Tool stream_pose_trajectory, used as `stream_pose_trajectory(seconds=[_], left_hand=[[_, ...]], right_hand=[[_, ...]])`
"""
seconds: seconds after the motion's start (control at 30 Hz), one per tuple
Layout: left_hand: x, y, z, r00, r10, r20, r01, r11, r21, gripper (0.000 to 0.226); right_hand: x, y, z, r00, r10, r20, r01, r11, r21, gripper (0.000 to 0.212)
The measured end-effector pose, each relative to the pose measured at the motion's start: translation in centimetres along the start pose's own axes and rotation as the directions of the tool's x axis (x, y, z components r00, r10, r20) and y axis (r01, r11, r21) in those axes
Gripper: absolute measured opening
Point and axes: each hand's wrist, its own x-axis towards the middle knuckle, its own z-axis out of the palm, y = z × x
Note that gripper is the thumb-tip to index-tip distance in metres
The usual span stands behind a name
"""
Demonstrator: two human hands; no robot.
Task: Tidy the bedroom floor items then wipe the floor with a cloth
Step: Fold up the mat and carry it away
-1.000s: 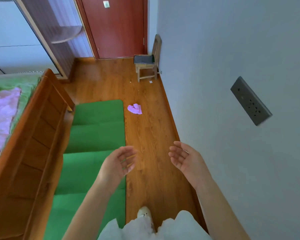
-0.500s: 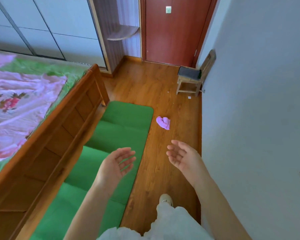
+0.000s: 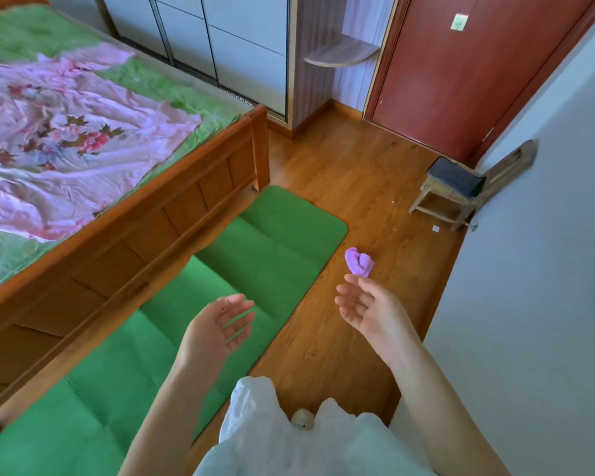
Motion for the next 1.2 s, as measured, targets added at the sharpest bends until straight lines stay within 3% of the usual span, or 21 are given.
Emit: stream_pose_trajectory(seconds=[0.27,0.73,0.93,1.2], left_hand=[[4.5,1.6,3.5,1.000,-0.014,-0.017,0.014,1.000,0.012,0.024],[16.5,9.0,14.1,0.994,-0.007,0.107,0.002,0.999,0.048,0.025],[19.1,10.7,16.2,0.996,-0.008,0.087,0.002,0.998,0.063,0.027],[20.8,11.8,17.5,0.999,-0.014,-0.040,0.013,1.000,-0.009,0.021]], right_hand=[[5.2,-2.8,-0.1,1.000,0.017,-0.015,-0.017,1.000,0.011,0.020],[16.0,-11.9,0.0,0.989,-0.013,-0.150,0.026,0.996,0.087,0.021],[19.4,-14.0,1.2,0.991,0.007,-0.133,0.003,0.997,0.071,0.021],[24.5,-16.7,3.2,0.995,0.085,-0.058,-0.085,0.996,-0.003,0.019]])
